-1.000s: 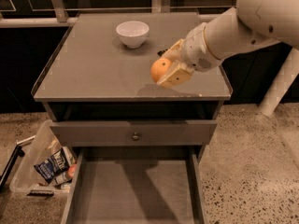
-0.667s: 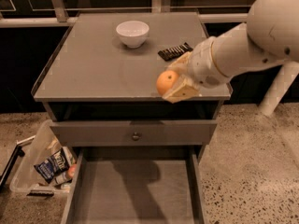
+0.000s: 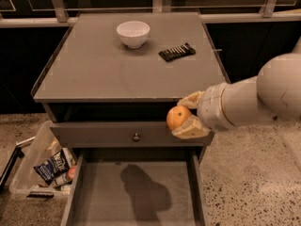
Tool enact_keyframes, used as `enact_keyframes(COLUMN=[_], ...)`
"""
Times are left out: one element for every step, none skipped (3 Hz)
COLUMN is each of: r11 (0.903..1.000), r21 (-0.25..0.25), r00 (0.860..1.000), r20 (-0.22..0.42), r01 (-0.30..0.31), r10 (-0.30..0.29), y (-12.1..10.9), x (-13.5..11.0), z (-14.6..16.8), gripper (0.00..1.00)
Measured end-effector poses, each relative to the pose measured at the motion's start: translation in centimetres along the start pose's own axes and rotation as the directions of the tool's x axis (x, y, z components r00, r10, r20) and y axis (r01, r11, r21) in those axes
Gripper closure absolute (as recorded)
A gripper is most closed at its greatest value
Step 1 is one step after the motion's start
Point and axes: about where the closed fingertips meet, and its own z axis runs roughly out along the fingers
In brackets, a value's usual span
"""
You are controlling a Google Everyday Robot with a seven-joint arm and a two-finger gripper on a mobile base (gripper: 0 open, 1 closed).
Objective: Place orange into middle drawer
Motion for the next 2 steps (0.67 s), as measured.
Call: enact_keyframes(r11=[0.9978, 0.9977], r21=[-0.007, -0.007], r00=[0.998, 0.998], r20=[-0.007, -0.007], r01=[-0.067, -0.067], r10=[0.066, 0.067], y=[2.02, 2.04], x=[3.35, 3.36], z=[2.04, 2.06], gripper=[1.0, 1.0])
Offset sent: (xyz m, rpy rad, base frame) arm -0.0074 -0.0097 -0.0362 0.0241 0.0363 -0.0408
